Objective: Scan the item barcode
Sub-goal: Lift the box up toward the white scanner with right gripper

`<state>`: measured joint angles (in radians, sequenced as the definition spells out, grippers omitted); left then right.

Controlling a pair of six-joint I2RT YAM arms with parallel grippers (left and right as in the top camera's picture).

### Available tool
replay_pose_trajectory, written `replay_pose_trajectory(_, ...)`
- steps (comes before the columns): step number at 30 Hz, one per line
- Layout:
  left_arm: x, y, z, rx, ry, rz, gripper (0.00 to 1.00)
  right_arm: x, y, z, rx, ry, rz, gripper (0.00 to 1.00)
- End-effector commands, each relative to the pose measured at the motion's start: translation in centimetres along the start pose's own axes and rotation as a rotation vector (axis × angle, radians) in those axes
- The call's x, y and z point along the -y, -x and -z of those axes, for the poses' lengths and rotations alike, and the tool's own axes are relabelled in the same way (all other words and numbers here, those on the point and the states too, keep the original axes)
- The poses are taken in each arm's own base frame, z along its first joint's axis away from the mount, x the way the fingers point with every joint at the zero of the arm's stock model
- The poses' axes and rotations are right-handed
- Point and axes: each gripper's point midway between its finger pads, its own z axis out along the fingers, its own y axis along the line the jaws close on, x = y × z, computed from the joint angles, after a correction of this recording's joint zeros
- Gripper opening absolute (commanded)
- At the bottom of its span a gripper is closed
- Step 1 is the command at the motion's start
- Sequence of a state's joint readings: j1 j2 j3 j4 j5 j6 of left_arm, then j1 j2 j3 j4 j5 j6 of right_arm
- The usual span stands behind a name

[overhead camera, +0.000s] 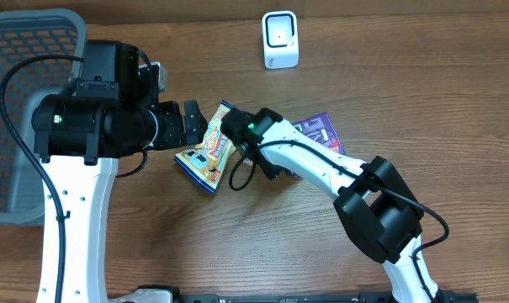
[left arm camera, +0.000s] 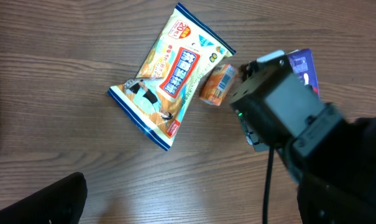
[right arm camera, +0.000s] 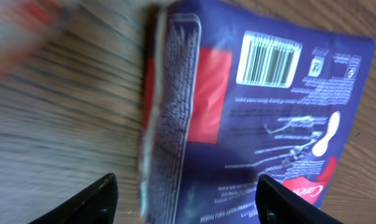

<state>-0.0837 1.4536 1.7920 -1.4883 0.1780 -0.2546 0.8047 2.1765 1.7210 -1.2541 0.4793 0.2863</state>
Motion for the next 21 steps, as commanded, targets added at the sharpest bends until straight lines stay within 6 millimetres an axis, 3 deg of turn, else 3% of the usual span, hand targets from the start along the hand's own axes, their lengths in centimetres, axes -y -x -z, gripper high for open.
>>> replay_pose_trajectory(1,-0.1,0.1,0.0,0.005,0.008,-0.01,1.0,0.8,-0.3,-1.1,0.023,-0.078,-0.037,0.71)
replay_pose_trajectory(11,-0.1,0.1,0.0,0.005,0.008,-0.01,1.0,1.4,0.5,-2.0,0.07,-0.115,-0.1,0.64)
replay_pose_trajectory(18,-0.1,0.1,0.0,0.005,0.008,-0.01,1.0,1.4,-1.0,-4.4,0.044,-0.125,-0.098,0.64)
replay_pose_trajectory(21,-0.1,0.1,0.0,0.005,0.008,-0.01,1.0,1.3,-1.3,-4.7,0.039,-0.125,-0.101,0.57)
